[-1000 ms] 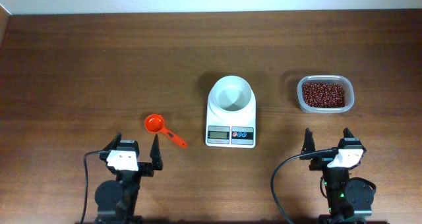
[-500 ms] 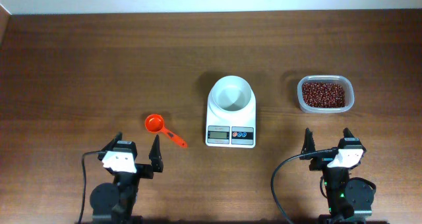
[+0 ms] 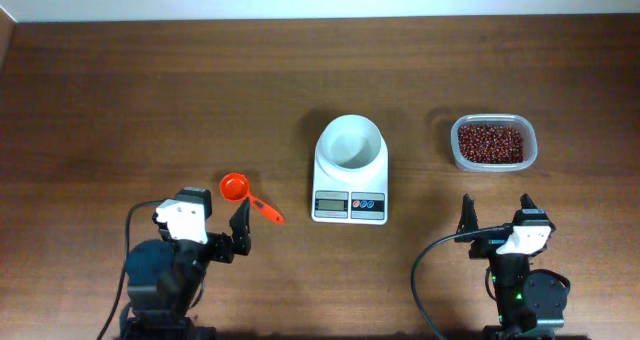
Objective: Scoop and weigh 50g on scale
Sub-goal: 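Move the left gripper to the orange scoop and grasp its handle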
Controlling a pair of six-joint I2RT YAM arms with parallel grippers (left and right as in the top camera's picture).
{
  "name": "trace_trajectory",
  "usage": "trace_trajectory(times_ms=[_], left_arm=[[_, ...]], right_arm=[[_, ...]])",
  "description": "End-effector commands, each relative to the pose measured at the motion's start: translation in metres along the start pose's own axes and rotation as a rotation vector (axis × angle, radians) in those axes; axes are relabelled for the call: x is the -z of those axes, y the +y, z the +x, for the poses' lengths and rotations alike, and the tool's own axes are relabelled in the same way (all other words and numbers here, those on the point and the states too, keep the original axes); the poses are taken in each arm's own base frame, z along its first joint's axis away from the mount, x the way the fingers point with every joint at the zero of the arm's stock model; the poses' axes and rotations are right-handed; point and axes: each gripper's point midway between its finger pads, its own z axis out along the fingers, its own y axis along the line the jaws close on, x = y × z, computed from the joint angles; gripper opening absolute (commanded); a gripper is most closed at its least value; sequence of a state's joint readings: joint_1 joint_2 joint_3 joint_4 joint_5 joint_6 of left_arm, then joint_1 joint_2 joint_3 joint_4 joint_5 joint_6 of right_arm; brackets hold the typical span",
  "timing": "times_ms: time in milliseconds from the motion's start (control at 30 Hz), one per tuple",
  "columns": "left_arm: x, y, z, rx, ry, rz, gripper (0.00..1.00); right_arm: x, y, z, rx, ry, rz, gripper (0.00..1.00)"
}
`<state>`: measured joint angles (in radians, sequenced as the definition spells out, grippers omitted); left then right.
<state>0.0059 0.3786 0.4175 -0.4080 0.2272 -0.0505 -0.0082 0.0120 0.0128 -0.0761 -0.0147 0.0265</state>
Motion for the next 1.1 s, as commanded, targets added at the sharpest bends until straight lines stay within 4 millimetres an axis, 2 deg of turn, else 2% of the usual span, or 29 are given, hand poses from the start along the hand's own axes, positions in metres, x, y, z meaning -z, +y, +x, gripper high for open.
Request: trace_trajectory(times_ms=[0,333,400,500,600,667,733,833,967,1067], left_arm=[[0.003,-0.011,-0.013,0.018,0.029,0.05,0.99],[0.003,-0.013,0.002,0.046,0.136,0.063,0.99],[0.005,-0.021,-0.003,0.048,0.134,0.106,0.99],[0.003,-0.022,-0.007,0.065,0.189,0.111,0.99],[-0.004,-0.033,-0.03,0.093,0.262,0.172,0.99],[-0.01,-0.05,-0.041,0.118,0.291,0.284,0.99],[-0.017,-0.053,-0.03,0.147,0.349,0.312,0.99],[-0.02,-0.064,-0.002,0.232,0.498,0.391,0.99],[-0.039,-0.04,0.021,0.235,0.585,0.259,0.99],[-0.048,-0.019,0.035,0.32,0.642,0.111,0.99]], right_arm=[[0.0,0.0,0.003,-0.003,0.004,0.005,0.99],[0.0,0.0,0.003,-0.003,0.004,0.005,0.99],[0.0,0.0,0.003,-0.003,0.004,0.005,0.99],[0.0,0.0,0.003,-0.003,0.004,0.005,0.99],[0.0,0.0,0.003,-0.003,0.004,0.005,0.99],[0.0,0.0,0.003,-0.003,0.004,0.005,0.99],[0.0,0.0,0.003,-0.003,0.004,0.005,0.99],[0.0,0.0,0.003,-0.003,0.004,0.005,0.99],[0.0,0.0,0.003,-0.003,0.004,0.005,0.99],[0.0,0.0,0.003,-0.003,0.004,0.005,0.99]])
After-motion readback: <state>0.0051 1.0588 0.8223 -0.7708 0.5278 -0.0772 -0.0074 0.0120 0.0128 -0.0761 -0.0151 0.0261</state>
